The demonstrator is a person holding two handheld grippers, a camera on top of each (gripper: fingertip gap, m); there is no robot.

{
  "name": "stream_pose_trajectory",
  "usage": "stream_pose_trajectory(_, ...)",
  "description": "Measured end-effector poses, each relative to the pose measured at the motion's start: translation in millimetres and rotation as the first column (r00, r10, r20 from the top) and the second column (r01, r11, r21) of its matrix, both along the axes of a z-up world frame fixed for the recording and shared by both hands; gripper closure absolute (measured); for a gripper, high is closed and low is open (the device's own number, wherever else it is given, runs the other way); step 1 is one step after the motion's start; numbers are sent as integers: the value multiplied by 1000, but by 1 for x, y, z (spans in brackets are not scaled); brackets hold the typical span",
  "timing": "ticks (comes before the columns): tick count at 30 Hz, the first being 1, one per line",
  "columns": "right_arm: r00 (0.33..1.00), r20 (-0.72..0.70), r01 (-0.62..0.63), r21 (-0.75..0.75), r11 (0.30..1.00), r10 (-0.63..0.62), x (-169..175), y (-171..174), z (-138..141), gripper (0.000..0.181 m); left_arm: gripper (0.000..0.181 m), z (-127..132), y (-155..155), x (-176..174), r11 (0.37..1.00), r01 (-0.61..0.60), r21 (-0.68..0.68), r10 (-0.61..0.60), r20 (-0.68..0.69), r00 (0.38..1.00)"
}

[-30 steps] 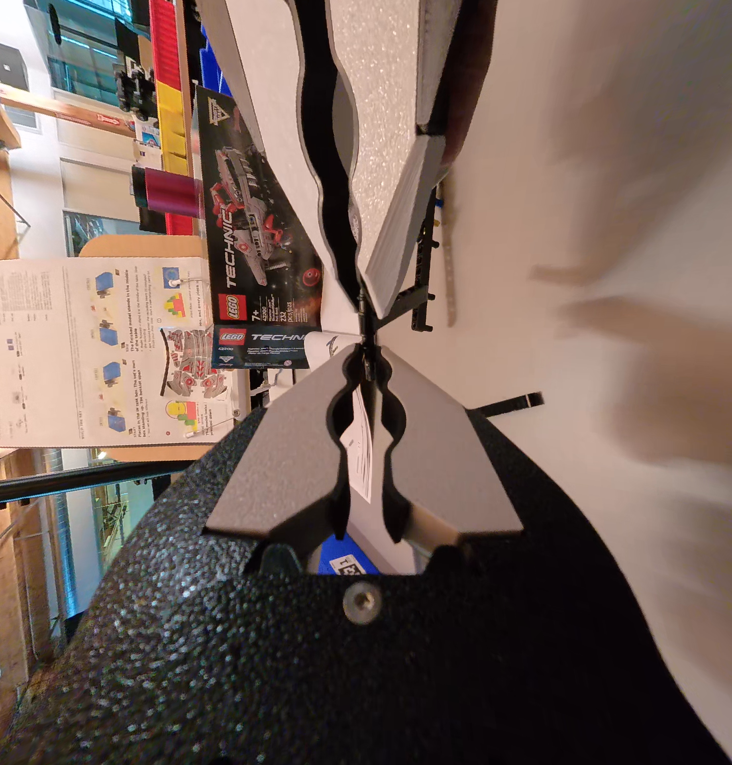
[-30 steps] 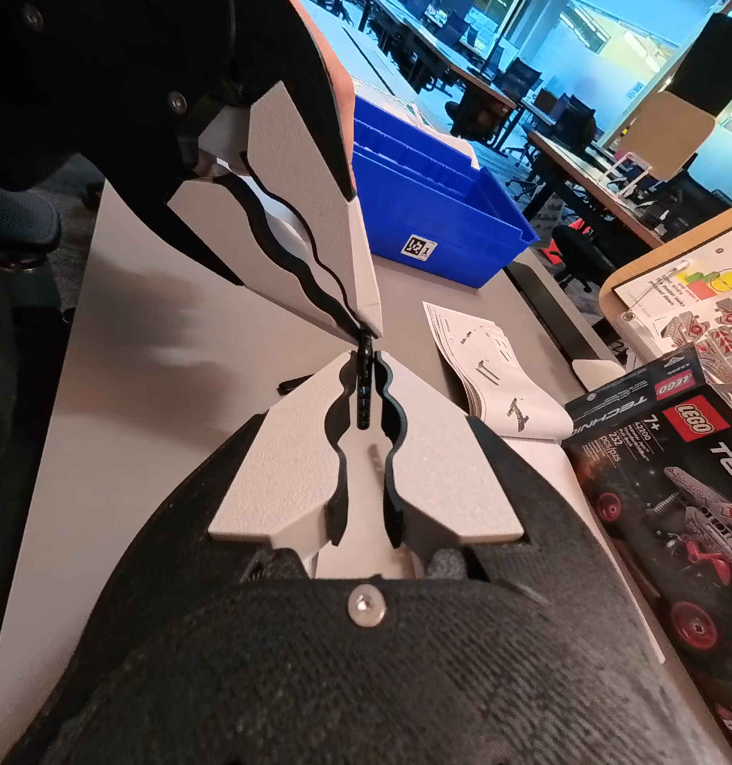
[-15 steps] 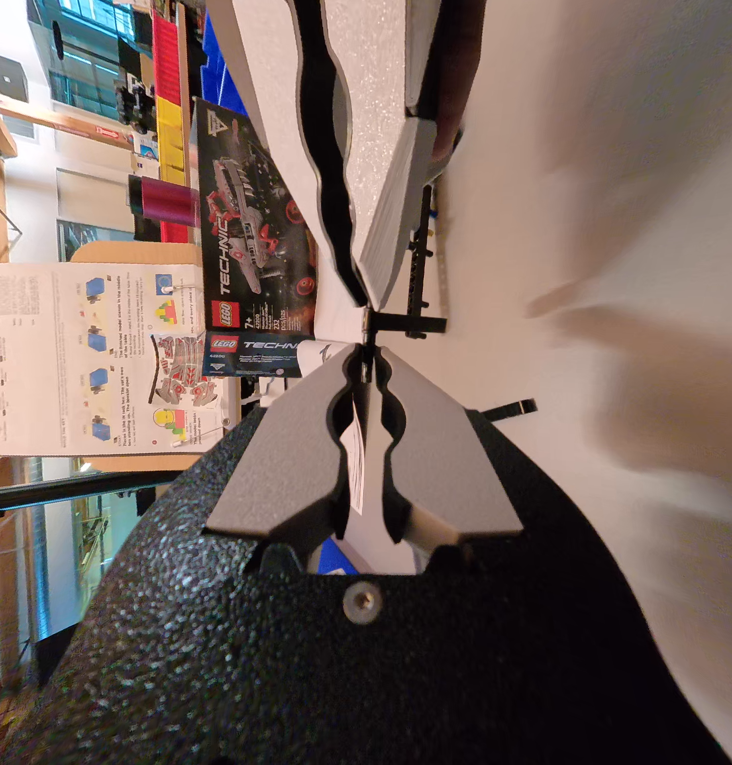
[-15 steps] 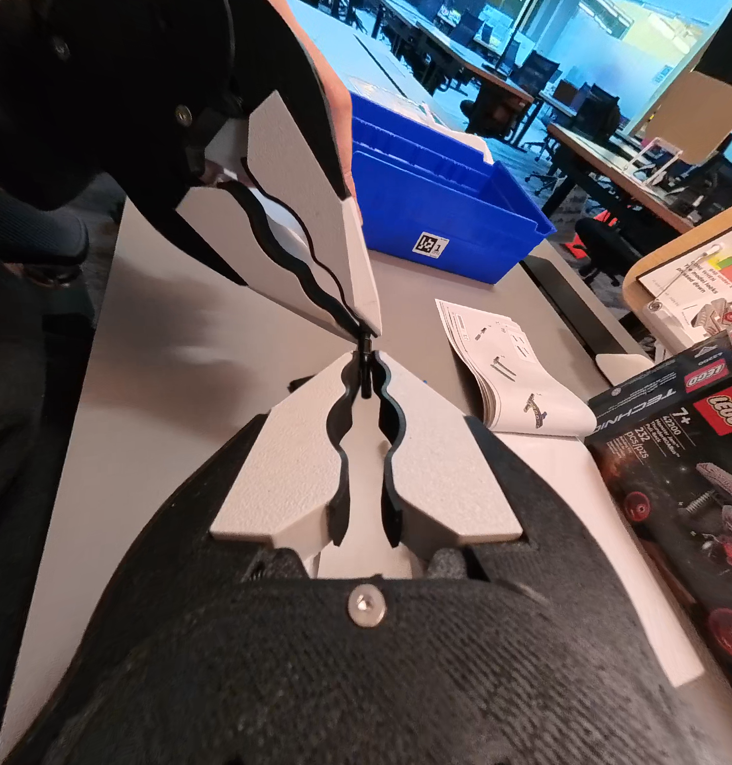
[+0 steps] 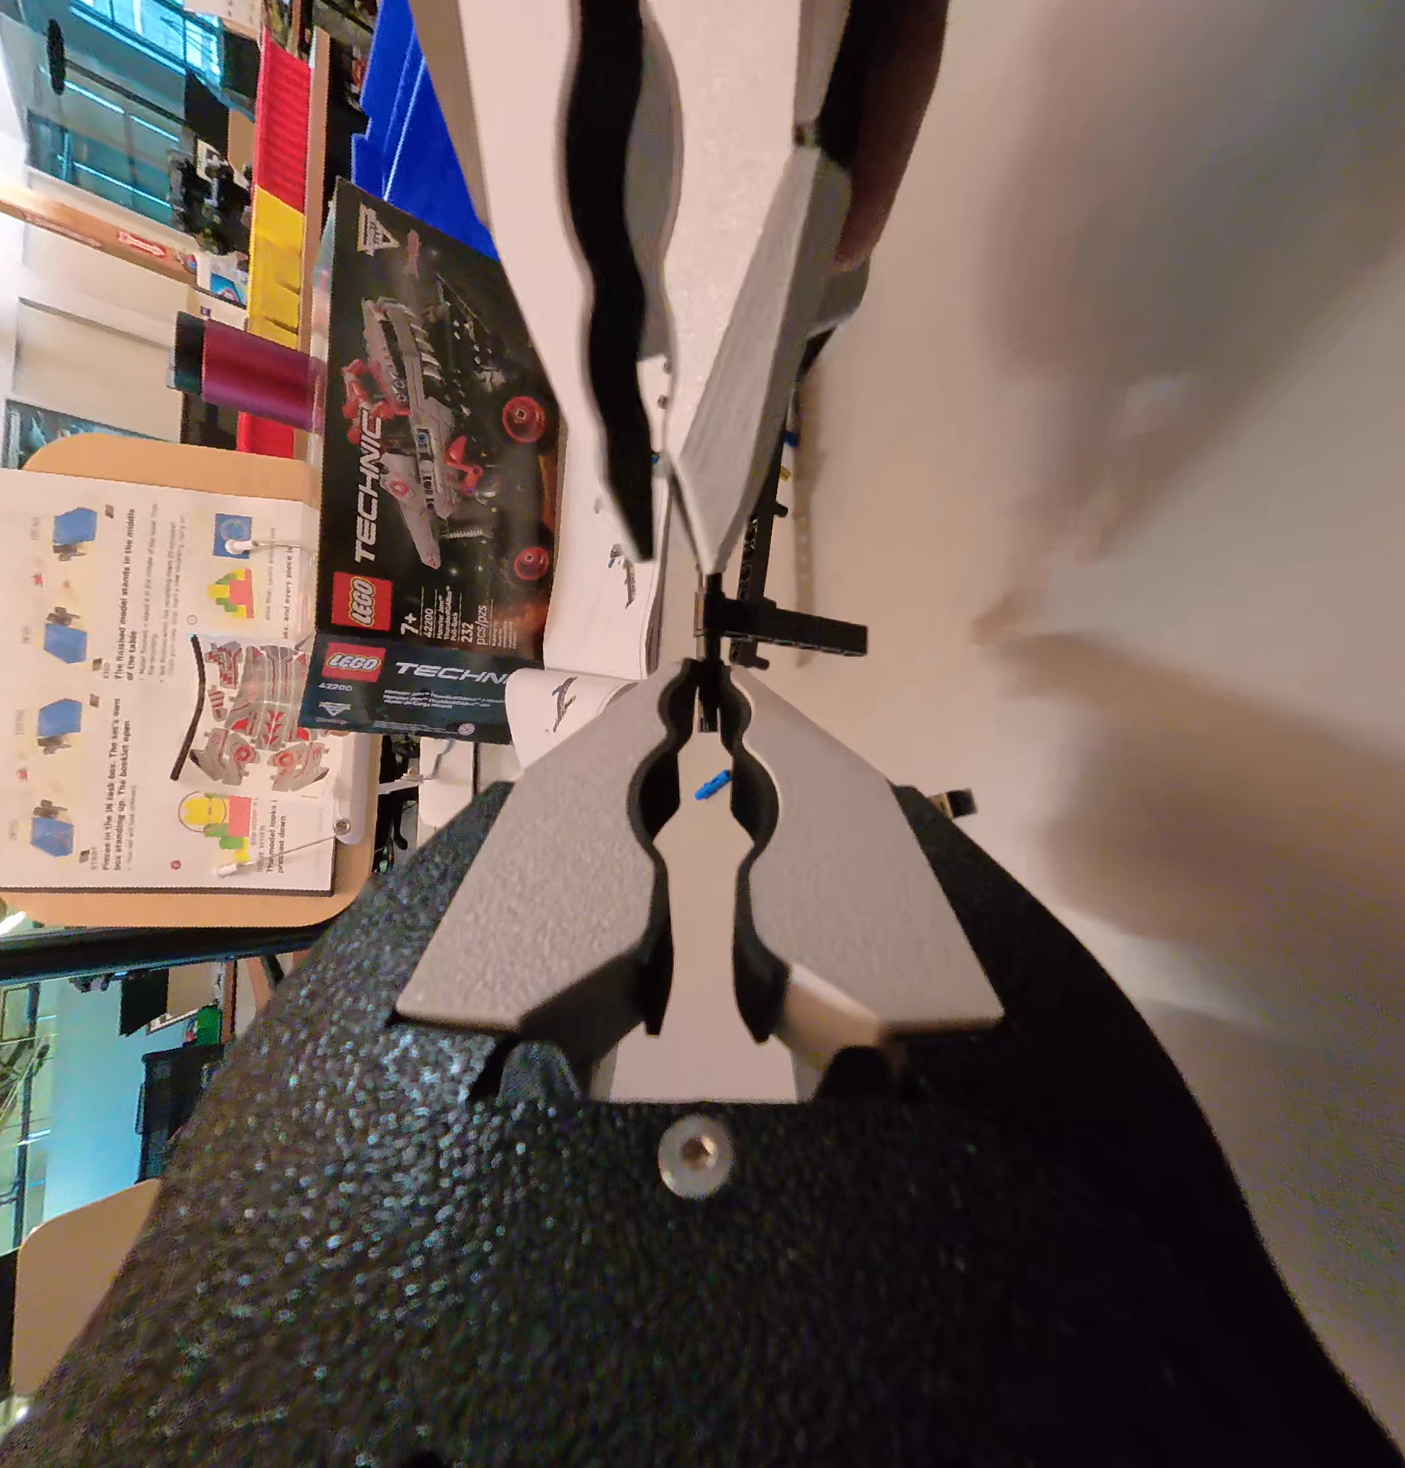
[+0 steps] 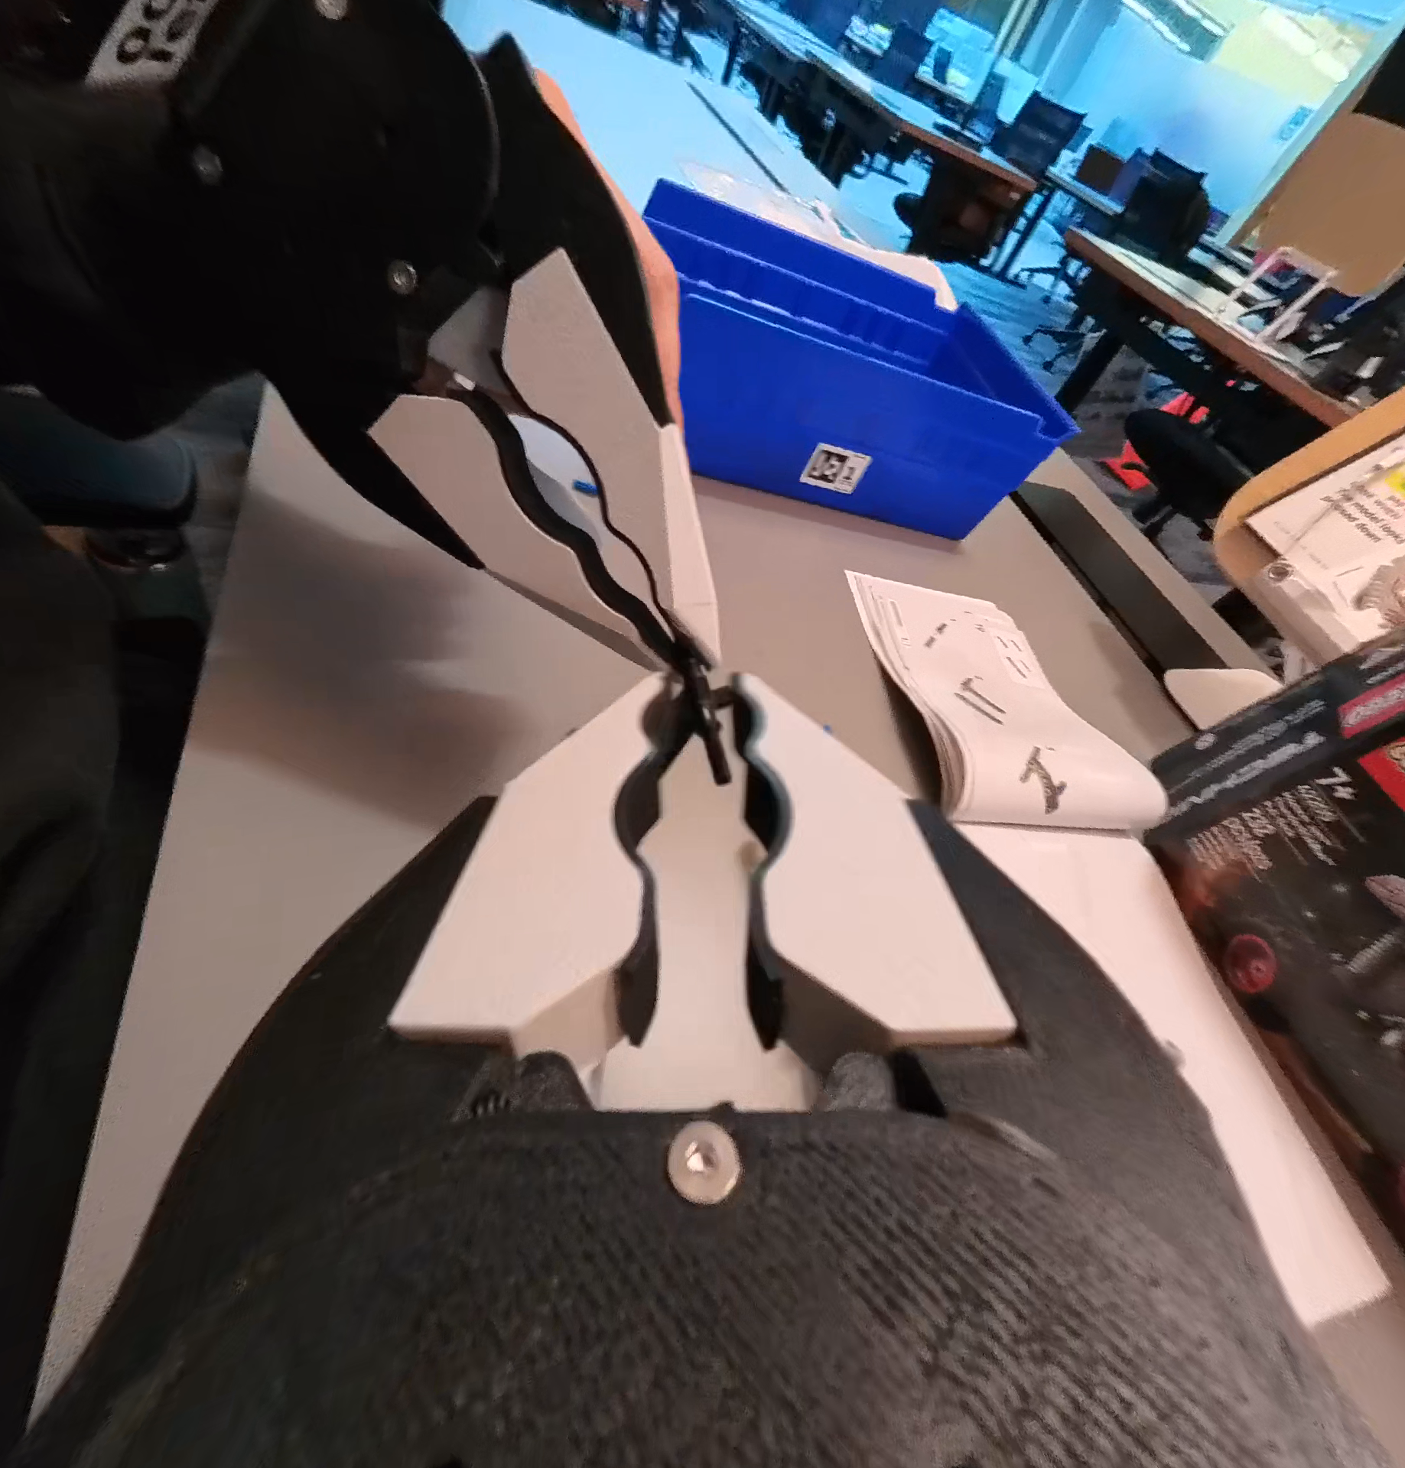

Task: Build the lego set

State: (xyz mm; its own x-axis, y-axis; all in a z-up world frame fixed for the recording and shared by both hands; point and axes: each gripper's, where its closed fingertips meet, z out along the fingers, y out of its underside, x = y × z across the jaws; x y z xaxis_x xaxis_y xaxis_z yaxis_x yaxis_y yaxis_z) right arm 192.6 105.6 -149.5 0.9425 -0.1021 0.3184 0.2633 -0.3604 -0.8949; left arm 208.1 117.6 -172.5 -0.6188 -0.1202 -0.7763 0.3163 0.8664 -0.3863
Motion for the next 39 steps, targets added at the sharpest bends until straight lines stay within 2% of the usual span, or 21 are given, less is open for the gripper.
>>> stream_pose_trajectory(1, 1000, 16, 20, -5, 1000, -20, 3, -1, 1, 161, 178, 0, 1, 0, 1000, 2, 7, -2, 5, 1000)
stream_pose_trajectory(5, 998, 63, 5, -59, 998, -2, 2, -2, -5, 180, 179, 4, -2, -3, 999, 39, 37, -41, 45, 998)
stream_pose_trajectory(10, 985, 172, 40, -157, 987, -13, 5, -3, -15, 161, 179, 6, -3, -5, 997, 54, 46, -56, 46, 997)
stream_pose_trajectory(13, 967, 254, 51, -203, 978, 2, 4, -1, -18, 165, 179, 8, -4, -6, 998, 49, 32, -50, 35, 998)
stream_pose_trajectory(18, 885, 465, 118, -245, 962, 10, 10, 3, -21, 177, 179, 5, -5, -8, 1000, 24, -7, -25, -47, 999)
stream_pose_trajectory(21, 818, 575, 161, -243, 956, 9, 13, 7, -20, 177, 179, 5, -2, -8, 999, -4, -47, -1, -104, 995)
stream_pose_trajectory(24, 792, 610, 192, -250, 949, 0, 15, 10, -21, 177, 178, 3, 0, -9, 995, -27, -99, 11, -158, 987)
stream_pose_trajectory(26, 806, 592, 185, -246, 951, -3, 14, 11, -20, 177, 173, 4, -1, -10, 990, -33, -135, 9, -178, 984)
stream_pose_trajectory(28, 792, 610, 192, -228, 954, -14, 14, 12, -16, 177, 175, 5, -2, -12, 987, -42, -153, 11, -199, 980)
stream_pose_trajectory(34, 754, 657, 217, -256, 942, 5, 14, 16, -20, 177, 177, 3, 0, -11, 990, -74, -121, 45, -228, 973)
stream_pose_trajectory(37, 702, 712, 242, -269, 932, 23, 14, 17, -21, 178, 178, 0, 2, -9, 989, -114, -91, 89, -245, 965)
stream_pose_trajectory(39, 733, 680, 249, -278, 928, 6, 16, 15, -23, 178, 178, -1, 1, -7, 990, -112, -80, 93, -216, 972)
